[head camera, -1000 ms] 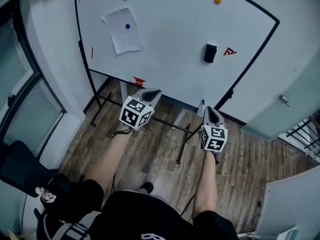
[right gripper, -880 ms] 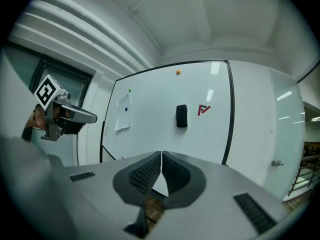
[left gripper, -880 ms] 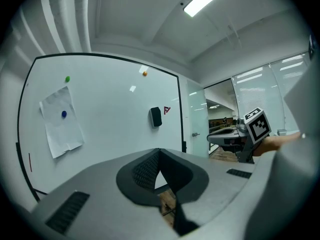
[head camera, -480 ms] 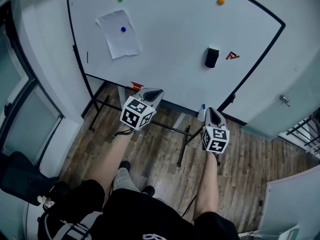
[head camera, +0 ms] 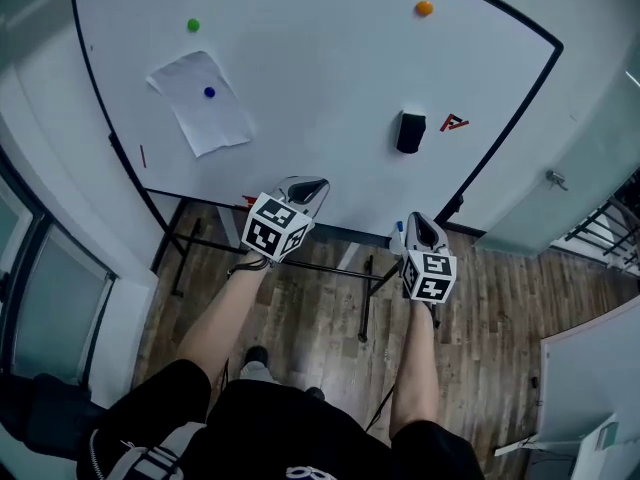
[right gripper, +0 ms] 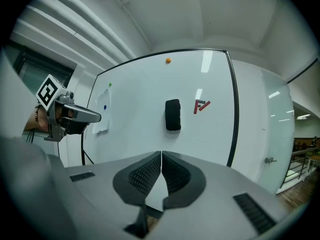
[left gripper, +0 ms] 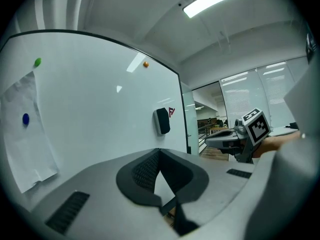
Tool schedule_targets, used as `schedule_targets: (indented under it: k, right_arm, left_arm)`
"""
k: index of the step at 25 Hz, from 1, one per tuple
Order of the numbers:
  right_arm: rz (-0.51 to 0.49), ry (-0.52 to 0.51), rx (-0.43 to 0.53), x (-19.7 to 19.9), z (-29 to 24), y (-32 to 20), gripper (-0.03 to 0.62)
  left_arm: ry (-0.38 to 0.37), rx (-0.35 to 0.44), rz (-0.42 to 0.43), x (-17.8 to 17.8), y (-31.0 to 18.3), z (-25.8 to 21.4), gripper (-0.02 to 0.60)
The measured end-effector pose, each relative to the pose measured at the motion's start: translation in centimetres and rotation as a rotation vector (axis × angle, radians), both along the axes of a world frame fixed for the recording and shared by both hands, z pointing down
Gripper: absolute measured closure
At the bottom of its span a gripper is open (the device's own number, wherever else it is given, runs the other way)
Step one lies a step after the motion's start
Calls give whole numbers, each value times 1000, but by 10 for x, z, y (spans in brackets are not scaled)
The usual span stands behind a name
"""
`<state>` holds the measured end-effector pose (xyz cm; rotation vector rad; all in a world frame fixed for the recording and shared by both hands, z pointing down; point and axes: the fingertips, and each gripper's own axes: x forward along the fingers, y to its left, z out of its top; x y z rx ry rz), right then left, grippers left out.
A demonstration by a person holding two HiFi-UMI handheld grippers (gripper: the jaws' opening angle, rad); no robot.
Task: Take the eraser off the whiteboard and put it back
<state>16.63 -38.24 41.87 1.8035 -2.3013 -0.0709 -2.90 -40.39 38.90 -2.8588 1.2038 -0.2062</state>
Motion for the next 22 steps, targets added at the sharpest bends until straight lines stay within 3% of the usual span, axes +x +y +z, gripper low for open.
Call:
schedule_targets:
  k: [15,16,18,22]
  right_arm:
    - [73,-5,33,-6,-25,-52,566]
    - [78,-7,39,-8,-31,-58,544]
    - [89,-6,41,-12,-41,-71,348]
    - [126,-13,59,-15,-60,-98,329]
  left_arm:
    - [-4,-8,75,4,-55,-4,561]
    - [-7,-9,82,6,-57,-4,561]
    - [-10,-13,94,8,-61,-5,561]
    - [-6,-12,111,7,-68,-10,561]
